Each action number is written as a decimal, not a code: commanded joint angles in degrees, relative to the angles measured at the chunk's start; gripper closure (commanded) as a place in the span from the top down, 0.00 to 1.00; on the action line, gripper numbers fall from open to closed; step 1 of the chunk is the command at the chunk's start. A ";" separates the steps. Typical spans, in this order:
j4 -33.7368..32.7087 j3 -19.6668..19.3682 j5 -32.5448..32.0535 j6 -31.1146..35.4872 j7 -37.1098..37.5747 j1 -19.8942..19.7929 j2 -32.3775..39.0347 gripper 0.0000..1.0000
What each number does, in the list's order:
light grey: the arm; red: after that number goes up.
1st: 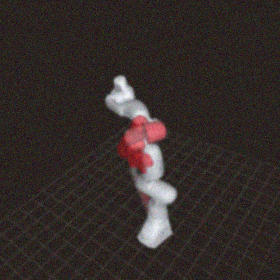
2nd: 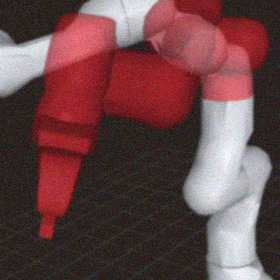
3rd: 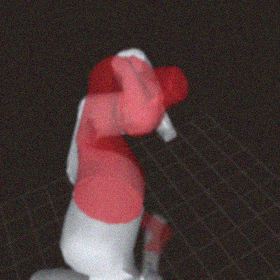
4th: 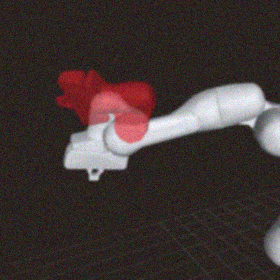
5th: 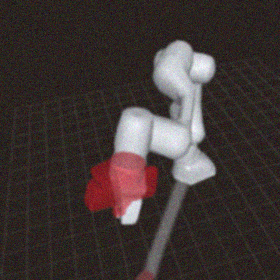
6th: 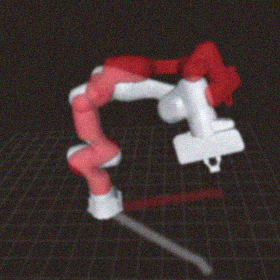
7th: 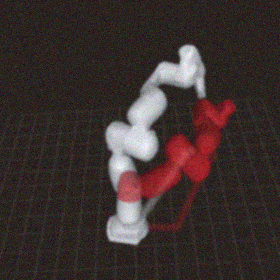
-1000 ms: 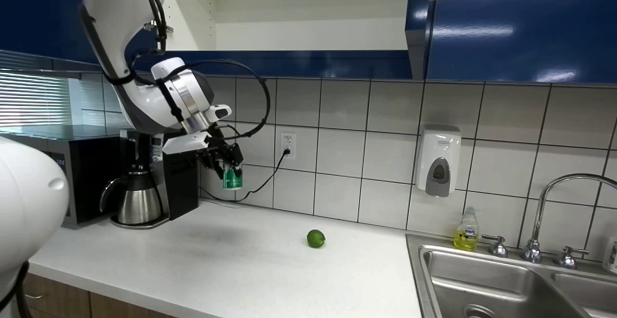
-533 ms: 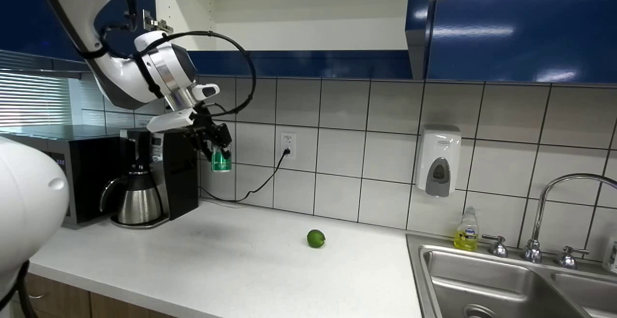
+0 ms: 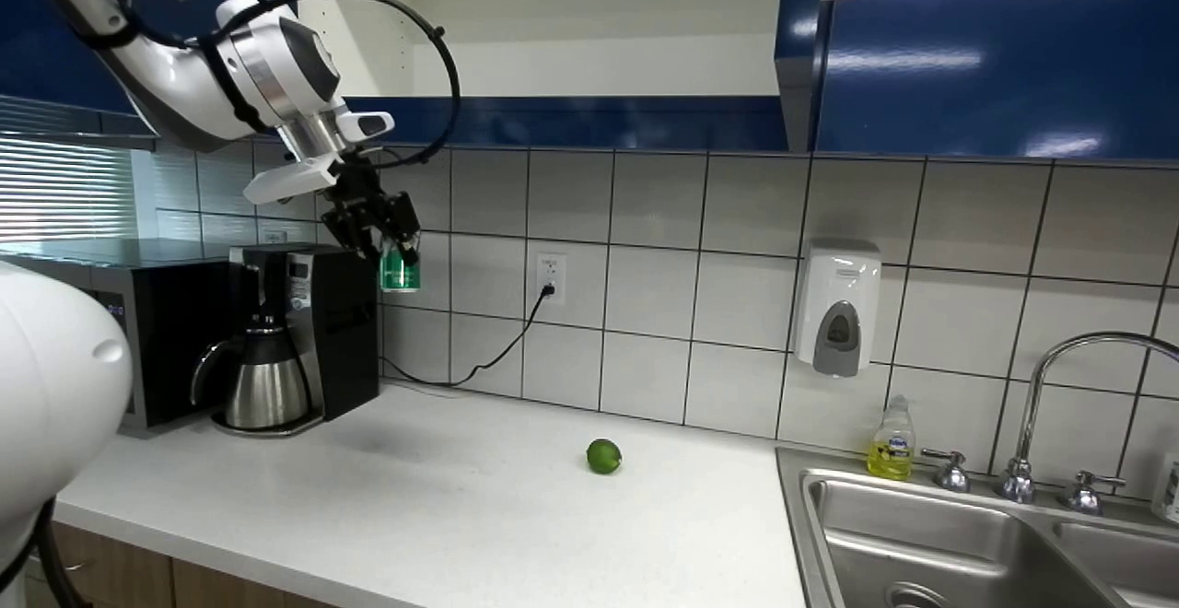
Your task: Put the green can in the open upper cabinet.
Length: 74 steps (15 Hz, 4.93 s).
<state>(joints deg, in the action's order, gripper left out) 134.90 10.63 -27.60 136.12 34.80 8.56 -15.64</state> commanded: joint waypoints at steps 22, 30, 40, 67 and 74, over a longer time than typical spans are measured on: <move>-24.10 7.88 3.77 -23.26 -7.70 -1.48 -6.56 0.39; -33.62 8.32 2.30 -25.99 -8.78 -2.05 -3.14 0.39; -44.97 8.10 -0.71 -28.86 -8.47 -1.65 3.12 0.39; -63.97 3.24 -1.95 -33.19 -7.54 0.08 20.95 0.39; -64.94 2.91 -1.82 -33.24 -7.35 0.06 22.01 0.39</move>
<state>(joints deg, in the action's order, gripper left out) 72.72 13.55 -29.33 104.79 27.75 8.51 5.17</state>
